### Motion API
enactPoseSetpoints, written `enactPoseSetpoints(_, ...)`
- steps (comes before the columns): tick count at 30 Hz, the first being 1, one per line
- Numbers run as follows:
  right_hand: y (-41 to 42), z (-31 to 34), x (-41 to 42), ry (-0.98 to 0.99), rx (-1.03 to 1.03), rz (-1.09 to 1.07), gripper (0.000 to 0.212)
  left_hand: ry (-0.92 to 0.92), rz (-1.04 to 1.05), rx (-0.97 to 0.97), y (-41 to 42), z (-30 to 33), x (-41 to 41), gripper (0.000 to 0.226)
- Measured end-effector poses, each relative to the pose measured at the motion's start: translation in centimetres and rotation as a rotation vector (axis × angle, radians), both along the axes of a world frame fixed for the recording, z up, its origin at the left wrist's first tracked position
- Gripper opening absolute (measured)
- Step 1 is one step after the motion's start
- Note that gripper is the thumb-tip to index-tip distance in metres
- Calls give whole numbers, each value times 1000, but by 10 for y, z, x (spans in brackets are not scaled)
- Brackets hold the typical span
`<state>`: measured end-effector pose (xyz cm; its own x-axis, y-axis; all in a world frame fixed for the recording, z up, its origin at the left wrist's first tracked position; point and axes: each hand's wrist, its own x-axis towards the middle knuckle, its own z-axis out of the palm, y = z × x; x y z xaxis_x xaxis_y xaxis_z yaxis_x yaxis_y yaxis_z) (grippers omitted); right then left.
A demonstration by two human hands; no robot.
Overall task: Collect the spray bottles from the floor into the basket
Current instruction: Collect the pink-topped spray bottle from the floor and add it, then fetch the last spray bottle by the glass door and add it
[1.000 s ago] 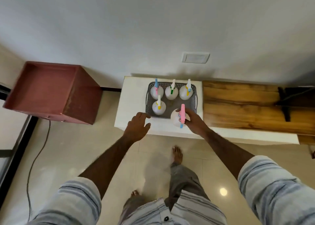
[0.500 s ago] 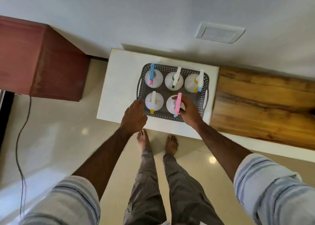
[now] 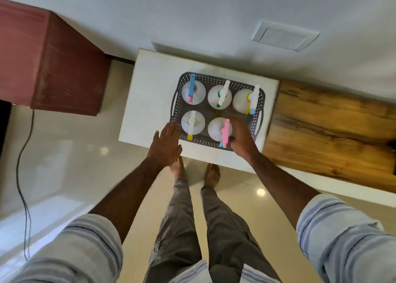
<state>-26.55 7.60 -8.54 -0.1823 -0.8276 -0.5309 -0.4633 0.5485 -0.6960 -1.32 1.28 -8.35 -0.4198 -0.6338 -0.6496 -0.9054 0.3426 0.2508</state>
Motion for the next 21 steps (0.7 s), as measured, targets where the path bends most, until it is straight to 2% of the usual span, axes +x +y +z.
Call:
enactPoseSetpoints(4,16,64,-2,105,-60,32,73,-5,-10,-114,12,63,2,72)
enactPoseSetpoints(7,23,112,8,222,-199,95,74,-45,10,-239,26,106,12,73)
enactPoseSetpoints(11,9,156,56,331,-401,482,68,-88,56,-405,49,151,48,74)
enactPoseSetpoints(14,-13,175,115,419,-498,772,79,-117,147,-473,68,174,91,77)
enactPoseSetpoints(17,-25,190,184,503,-544,983,88,-154,305,-502,96,191,143,79)
enactPoseSetpoints(21,-9,204,294,557,-610,1215,88,-194,579,-549,166,205,240,79)
